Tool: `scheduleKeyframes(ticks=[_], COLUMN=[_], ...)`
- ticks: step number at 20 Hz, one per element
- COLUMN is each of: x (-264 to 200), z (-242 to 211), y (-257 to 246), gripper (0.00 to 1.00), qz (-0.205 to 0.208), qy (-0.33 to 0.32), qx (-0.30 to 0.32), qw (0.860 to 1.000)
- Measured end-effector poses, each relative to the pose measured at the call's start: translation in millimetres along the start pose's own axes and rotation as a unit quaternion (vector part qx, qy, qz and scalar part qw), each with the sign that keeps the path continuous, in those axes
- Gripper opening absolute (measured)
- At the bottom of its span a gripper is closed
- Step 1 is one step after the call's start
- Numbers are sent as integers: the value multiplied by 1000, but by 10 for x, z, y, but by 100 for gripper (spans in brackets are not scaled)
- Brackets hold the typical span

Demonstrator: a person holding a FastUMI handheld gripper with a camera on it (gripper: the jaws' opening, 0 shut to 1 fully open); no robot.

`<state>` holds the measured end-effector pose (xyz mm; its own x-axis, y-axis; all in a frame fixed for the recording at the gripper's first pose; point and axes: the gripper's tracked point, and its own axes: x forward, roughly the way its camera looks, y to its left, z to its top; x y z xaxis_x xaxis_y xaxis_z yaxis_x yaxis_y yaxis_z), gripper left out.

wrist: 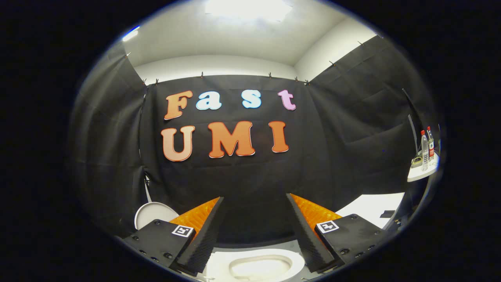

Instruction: Open the toilet lid.

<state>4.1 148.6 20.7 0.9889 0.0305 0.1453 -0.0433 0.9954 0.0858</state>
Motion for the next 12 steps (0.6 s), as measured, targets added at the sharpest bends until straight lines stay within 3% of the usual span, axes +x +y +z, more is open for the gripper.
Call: scheduleKeyframes(ticks=[6,12], x=[-158,-237], z=[84,72], y=[-499,-895], gripper=[98,98], qz=[-21,-59], qy=[0,7], qx=[-21,-91], qw=[1000,994])
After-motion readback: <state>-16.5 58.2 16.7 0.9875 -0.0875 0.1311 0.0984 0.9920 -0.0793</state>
